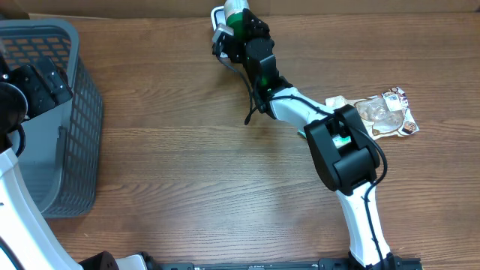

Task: Scan the item barcode
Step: 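Raise the green-lidded jar up to the scanner face with right gripper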

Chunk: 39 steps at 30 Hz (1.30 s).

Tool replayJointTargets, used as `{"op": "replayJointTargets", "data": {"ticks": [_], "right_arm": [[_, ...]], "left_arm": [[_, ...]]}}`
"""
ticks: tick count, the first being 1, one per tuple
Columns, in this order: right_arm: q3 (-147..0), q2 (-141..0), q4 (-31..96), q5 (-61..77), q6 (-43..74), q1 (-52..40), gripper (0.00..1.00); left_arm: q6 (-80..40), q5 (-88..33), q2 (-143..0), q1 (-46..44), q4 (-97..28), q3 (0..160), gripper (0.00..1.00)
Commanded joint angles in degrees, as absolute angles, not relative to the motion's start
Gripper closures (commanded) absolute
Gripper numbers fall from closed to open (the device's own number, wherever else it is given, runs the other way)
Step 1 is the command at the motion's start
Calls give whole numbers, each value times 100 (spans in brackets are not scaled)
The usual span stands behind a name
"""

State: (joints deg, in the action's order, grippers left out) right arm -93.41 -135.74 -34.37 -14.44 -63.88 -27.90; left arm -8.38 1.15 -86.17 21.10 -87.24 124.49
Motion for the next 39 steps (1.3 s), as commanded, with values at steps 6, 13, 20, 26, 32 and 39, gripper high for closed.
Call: {"op": "replayJointTargets", "data": {"ticks": [6,13,20,26,32,39], "right_arm": [[-9463,-13666,-3640,-978,-7100,-2803,71],[-9550,-13740,-3638,-978,-7098,-2794,73],[-9550,-13740,-3618,-1223,-7098,-2803,73],[-9548,-13620,-3607,-1693,-6945,-2928,76],[-9548,-12980,-2700,-1863,-6396,-3050,77],[-9548,-11546,-587,-2206,-4910,-3330,73]], "left_arm": [[-749,150,-8626,2134,-8702,12488,0],[-749,150,-8626,2134,-8702,12488,0],[-749,150,-8626,2134,-8702,12488,1],[-749,150,-8626,2134,-8702,12488,0],[-749,150,-8626,2134,-8702,12488,1],[-749,150,-8626,2134,-8702,12488,0]]}}
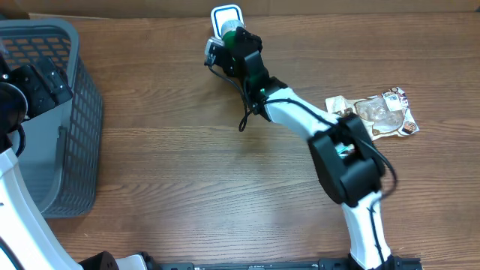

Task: Scan the item barcode
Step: 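Raise the green-lidded jar up to the scanner face with right gripper, then carry the jar right and set it down near the Kleenex pack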

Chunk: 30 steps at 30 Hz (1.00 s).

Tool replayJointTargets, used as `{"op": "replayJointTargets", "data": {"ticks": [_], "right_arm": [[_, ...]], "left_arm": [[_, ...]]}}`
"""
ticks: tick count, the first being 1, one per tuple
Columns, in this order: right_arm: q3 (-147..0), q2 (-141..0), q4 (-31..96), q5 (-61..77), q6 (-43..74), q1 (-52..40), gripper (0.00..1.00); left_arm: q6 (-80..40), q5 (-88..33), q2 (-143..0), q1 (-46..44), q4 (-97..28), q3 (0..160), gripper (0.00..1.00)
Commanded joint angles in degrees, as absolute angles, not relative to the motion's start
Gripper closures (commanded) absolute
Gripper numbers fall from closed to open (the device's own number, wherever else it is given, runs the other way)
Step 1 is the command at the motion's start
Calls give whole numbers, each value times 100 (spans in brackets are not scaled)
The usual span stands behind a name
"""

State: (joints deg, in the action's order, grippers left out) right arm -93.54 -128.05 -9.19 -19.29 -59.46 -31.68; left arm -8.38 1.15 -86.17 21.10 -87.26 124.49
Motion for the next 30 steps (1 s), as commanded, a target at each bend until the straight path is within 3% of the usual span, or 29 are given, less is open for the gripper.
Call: {"op": "replayJointTargets", "data": {"ticks": [1,6,9,11,14,19,30], "right_arm": [[-9548,-11277,-266,-2235,-4554,-3393,73],[-9548,-10086,1876,-2126,-1793,-3723,73],[-9548,-9594,3732,-932,-82,-3798,73],[-9548,-9526,4657,-141,440,-3765,73],[-9476,-9559,5802,628,650,-3686,73],[-9124,-9804,6934,552,644,-3612,73],[-7673,-10339,6178,478,751,-3092,73]], "left_arm": [[-749,150,-8626,2134,-8702,12488,0],[-749,150,-8626,2134,-8702,12488,1],[-749,150,-8626,2134,-8702,12488,1],[-749,150,-8626,2134,-8702,12488,0],[-749,150,-8626,2134,-8702,12488,0],[-749,150,-8626,2134,-8702,12488,0],[-749,150,-8626,2134,-8702,12488,0]]}}
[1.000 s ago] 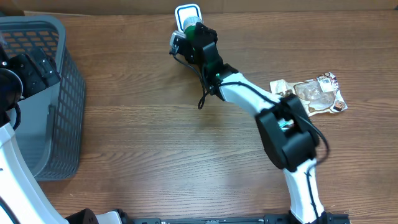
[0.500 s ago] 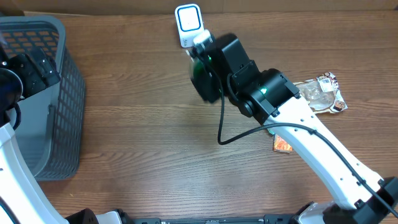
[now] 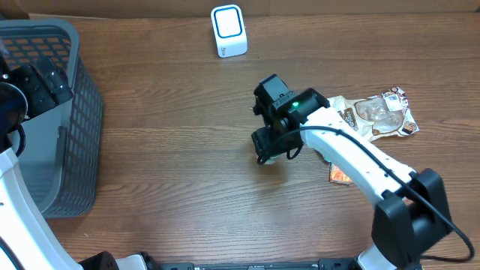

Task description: Scan the item barcode

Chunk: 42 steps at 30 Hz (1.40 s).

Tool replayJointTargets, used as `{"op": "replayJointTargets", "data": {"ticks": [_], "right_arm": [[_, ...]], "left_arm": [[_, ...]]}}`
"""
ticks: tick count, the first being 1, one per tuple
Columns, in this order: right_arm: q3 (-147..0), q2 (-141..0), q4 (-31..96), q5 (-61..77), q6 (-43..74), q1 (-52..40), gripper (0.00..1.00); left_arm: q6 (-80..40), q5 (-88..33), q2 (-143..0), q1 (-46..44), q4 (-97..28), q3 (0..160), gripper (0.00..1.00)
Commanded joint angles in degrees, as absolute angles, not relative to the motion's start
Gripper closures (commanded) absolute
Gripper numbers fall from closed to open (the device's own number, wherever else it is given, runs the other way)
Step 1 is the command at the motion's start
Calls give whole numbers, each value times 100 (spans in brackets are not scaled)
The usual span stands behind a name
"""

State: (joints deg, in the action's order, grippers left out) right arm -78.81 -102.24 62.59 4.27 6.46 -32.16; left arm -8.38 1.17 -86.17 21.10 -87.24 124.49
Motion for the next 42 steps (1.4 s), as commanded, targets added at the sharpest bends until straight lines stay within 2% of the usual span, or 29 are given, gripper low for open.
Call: {"op": "replayJointTargets", "data": {"ticks": [1,8,10,12,15,16,17,18,19,24,29,36,42], "right_arm": [[-7596,-10385,6149,480,753,-3048,73],[-7522,-10433,6156,381,751,-2755,72],[-7522,-10433,6158,213,753,-2700,68],[-7522,-10433,6158,38,753,-2648,54],[-7522,-10433,6169,-246,753,-2558,51],[-7522,-10433,6167,-250,753,-2523,46],[-7522,-10433,6160,-244,757,-2495,33],[-7529,-10433,6158,-231,775,-2464,20],[-7550,-10431,6160,-196,773,-2460,0],[-8071,-10322,6508,-161,932,-2469,0],[-9253,-9810,7271,-117,943,-2473,0],[-10683,-8871,8259,598,943,-2473,0],[-10875,-8213,8433,749,937,-2473,0]], "left_arm": [[-749,150,-8626,2134,-8702,12488,0],[-749,150,-8626,2134,-8702,12488,0],[-749,150,-8626,2134,-8702,12488,0],[-749,150,-8626,2134,-8702,12488,0],[-749,150,-8626,2134,-8702,12488,0],[-749,150,-8626,2134,-8702,12488,1],[-749,150,-8626,2134,-8702,12488,0],[-749,150,-8626,2134,-8702,12488,0],[-749,150,-8626,2134,-8702,12488,0],[-749,150,-8626,2134,-8702,12488,0],[-749,150,-8626,2134,-8702,12488,0],[-749,150,-8626,2134,-8702,12488,1],[-749,150,-8626,2134,-8702,12488,0]]}}
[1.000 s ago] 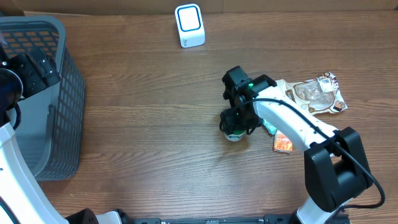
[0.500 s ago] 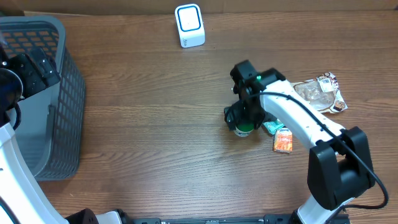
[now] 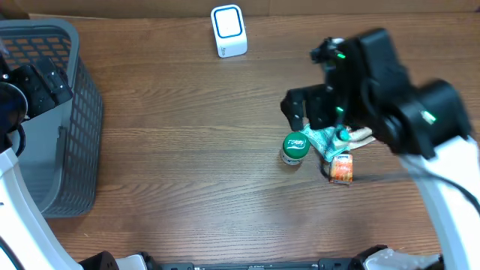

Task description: Scan the item barcode

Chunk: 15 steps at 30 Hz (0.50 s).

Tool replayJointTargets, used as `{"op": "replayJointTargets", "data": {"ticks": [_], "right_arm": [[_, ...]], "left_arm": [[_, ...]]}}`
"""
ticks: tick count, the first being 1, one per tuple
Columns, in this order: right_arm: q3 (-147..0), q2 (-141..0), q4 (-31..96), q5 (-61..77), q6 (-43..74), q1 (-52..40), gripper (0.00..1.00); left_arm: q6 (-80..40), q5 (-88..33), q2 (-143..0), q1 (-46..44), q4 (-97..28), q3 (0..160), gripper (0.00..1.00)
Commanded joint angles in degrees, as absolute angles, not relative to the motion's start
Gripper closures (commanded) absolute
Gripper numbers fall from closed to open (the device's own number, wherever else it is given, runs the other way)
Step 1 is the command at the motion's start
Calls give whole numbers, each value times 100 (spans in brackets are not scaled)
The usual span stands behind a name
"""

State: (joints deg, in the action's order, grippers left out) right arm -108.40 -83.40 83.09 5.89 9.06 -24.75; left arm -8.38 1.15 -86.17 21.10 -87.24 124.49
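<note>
A jar with a green lid [image 3: 295, 147] stands upright on the wooden table, free of any grip. My right gripper [image 3: 301, 112] hangs raised just behind it, open and holding nothing. The white scanner with a blue-ringed window [image 3: 229, 31] stands at the far edge, well to the left of the jar. At the far left, my left gripper [image 3: 42, 79] sits over the basket, its fingers apart and empty.
A grey mesh basket [image 3: 71, 135] fills the left side. A teal packet [image 3: 327, 139] and an orange packet [image 3: 341, 169] lie right of the jar. My raised right arm [image 3: 405, 105] hides the table behind them.
The right gripper was low at mid-table; now it is raised and further right. The green-lidded jar stands alone on the table, let go. The left arm has not moved.
The right gripper held the green-lidded jar up at the scanner at the far edge, first over it, then just in front. Then it was down at mid-table, away from the scanner. Now the jar stands beside the packets and the gripper is off it.
</note>
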Motion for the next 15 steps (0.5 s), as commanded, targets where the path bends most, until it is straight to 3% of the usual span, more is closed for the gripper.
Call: {"op": "replayJointTargets", "data": {"ticks": [1,7,15], "right_arm": [[-10877,-8130,8527,585,913,-2464,0],[-10877,-7575,9247,-290,899,-2458,0],[-10871,-6807,8442,-727,899,-2432,0]], "left_arm": [[-749,150,-8626,2134,-8702,12488,0],[-749,150,-8626,2134,-8702,12488,0],[-749,150,-8626,2134,-8702,12488,0]]}}
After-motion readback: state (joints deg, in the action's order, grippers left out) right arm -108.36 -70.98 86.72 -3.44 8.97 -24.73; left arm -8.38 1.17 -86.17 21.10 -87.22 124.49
